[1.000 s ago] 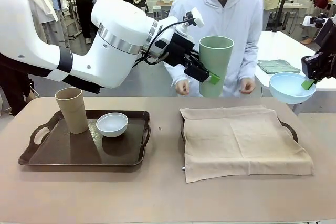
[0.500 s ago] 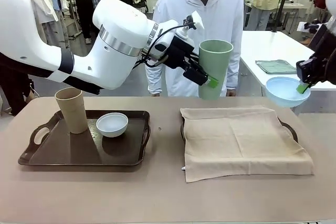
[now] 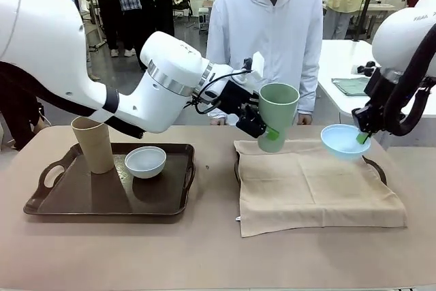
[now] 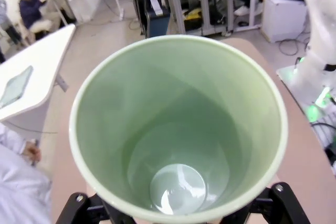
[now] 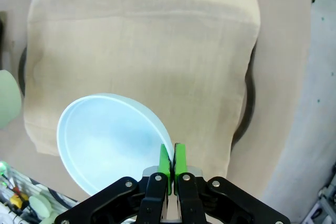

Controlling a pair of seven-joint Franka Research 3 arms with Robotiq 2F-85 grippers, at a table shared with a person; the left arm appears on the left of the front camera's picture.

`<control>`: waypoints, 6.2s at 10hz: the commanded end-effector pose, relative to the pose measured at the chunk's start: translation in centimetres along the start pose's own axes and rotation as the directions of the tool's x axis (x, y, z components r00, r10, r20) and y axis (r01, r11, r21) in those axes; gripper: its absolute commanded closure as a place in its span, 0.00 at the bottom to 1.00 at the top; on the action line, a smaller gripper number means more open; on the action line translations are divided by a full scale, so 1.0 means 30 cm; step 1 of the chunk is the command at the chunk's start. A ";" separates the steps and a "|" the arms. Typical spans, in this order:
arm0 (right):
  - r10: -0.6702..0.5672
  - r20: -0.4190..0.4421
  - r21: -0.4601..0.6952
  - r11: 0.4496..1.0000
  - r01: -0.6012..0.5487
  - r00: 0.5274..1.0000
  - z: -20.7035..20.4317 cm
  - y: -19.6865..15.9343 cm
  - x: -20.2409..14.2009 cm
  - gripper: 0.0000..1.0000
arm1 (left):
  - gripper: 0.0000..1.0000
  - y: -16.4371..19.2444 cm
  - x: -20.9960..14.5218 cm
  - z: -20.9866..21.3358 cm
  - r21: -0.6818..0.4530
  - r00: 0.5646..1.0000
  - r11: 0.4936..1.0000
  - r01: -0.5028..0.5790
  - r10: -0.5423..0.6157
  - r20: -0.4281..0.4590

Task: Set up a tray with a mat and arrange the tableware.
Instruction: Place the Picnic Bowl and Reusable plastic cup back onto the Handle tray in front of the human's position, then pick up the Picnic Bowl and Reusable plastic cup from the Handle tray in front of the human's position and hold them in the air.

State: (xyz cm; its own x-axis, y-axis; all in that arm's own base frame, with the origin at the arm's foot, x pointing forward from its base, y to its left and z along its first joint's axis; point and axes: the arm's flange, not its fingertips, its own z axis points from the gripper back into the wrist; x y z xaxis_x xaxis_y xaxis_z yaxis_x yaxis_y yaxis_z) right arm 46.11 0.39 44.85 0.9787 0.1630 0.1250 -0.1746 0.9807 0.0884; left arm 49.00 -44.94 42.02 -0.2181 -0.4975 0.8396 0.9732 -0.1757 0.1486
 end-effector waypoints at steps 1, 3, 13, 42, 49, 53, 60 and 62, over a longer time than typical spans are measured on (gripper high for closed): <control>-0.007 -0.012 0.032 0.999 0.007 1.000 -0.070 0.013 0.017 0.96 | 0.16 0.020 -0.037 -0.013 0.008 0.996 1.000 0.005 -0.006 0.094; -0.013 -0.035 0.046 0.999 0.014 0.999 -0.117 0.005 0.021 0.96 | 0.16 0.050 -0.092 -0.049 -0.023 0.988 0.998 -0.060 0.063 0.142; -0.033 -0.092 0.051 0.998 0.037 0.995 -0.206 -0.006 0.027 0.96 | 0.16 0.075 -0.237 -0.143 -0.057 0.984 0.988 -0.146 0.151 0.097; 0.054 -0.060 -0.012 0.998 -0.054 0.997 -0.052 -0.045 -0.021 0.25 | 0.00 -0.034 -0.200 0.010 0.207 0.737 0.852 -0.481 0.521 -0.432; 0.078 -0.052 -0.071 0.994 -0.081 0.996 0.238 0.034 -0.054 0.25 | 0.00 -0.129 0.233 0.259 0.561 0.412 0.683 -0.467 0.730 -0.546; 0.032 -0.074 -0.097 0.995 -0.039 0.997 0.296 0.022 -0.059 0.25 | 0.00 -0.087 0.399 0.341 0.657 0.388 0.592 -0.466 0.804 -0.450; 0.069 -0.041 -0.069 0.995 -0.072 0.997 0.284 0.024 -0.069 0.25 | 0.00 -0.124 0.366 0.345 0.592 0.408 0.644 -0.484 0.765 -0.499; 0.069 -0.041 -0.069 0.995 -0.072 0.997 0.284 0.024 -0.069 0.25 | 0.00 -0.124 0.366 0.345 0.592 0.408 0.644 -0.484 0.765 -0.499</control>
State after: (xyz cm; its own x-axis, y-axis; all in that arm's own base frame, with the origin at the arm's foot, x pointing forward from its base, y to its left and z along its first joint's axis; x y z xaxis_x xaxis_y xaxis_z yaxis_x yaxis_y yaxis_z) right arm 43.07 -0.07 53.35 0.9704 0.2269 0.0824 -0.2285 0.9735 0.0095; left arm 44.06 -41.35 56.14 0.6347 -0.7482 0.1932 0.7628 0.6467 -0.0018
